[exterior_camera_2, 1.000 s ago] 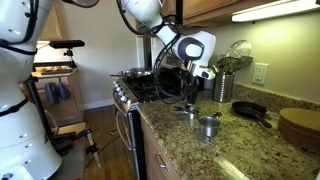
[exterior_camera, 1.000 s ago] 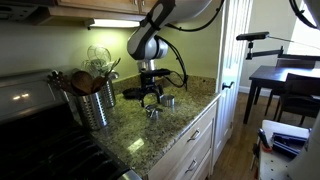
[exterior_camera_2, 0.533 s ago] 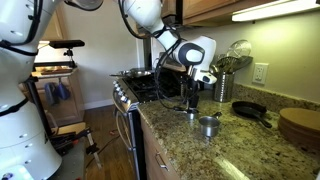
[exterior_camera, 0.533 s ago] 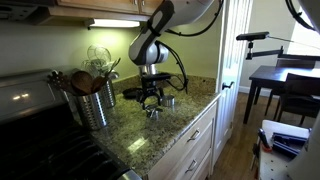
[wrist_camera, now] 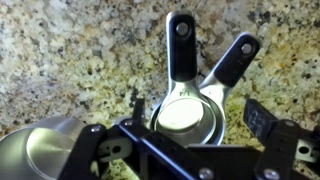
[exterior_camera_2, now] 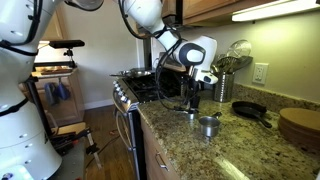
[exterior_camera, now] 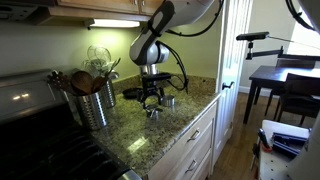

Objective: Stack the pots on the counter

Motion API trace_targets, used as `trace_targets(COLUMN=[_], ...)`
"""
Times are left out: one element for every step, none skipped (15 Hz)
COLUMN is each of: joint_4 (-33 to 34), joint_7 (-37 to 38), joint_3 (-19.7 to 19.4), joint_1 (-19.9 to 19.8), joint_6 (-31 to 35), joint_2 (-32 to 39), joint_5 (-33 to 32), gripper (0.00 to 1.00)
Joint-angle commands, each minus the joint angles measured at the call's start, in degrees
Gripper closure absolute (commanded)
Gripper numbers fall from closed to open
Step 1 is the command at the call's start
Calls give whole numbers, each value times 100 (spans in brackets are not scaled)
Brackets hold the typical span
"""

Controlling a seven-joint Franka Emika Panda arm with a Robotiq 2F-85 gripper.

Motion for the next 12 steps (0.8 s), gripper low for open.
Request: trace_targets(joint_4=[71, 75, 82, 87, 105, 110, 128, 142, 159, 176, 208, 235], joint_7=[147, 150, 149, 148, 154, 151, 151, 146, 140, 141, 143, 148], joint_3=[-60, -62, -61, -60, -62, -61, -62, -59, -61, -63, -70, -79], joint_1=[45, 45, 42, 40, 42, 40, 37, 31, 26, 22, 22, 25], joint_6=[85, 87, 93, 100, 108, 117, 121, 120, 105, 101, 101, 114], joint_2=[61, 68, 78, 86, 109, 119, 142, 160, 172, 184, 211, 241], joint_5=[-105, -106, -102, -97, -99, -98, -96, -88, -89, -87, -93, -102], gripper=[0, 0, 0, 0, 0, 0, 0, 0, 0, 0, 0, 0])
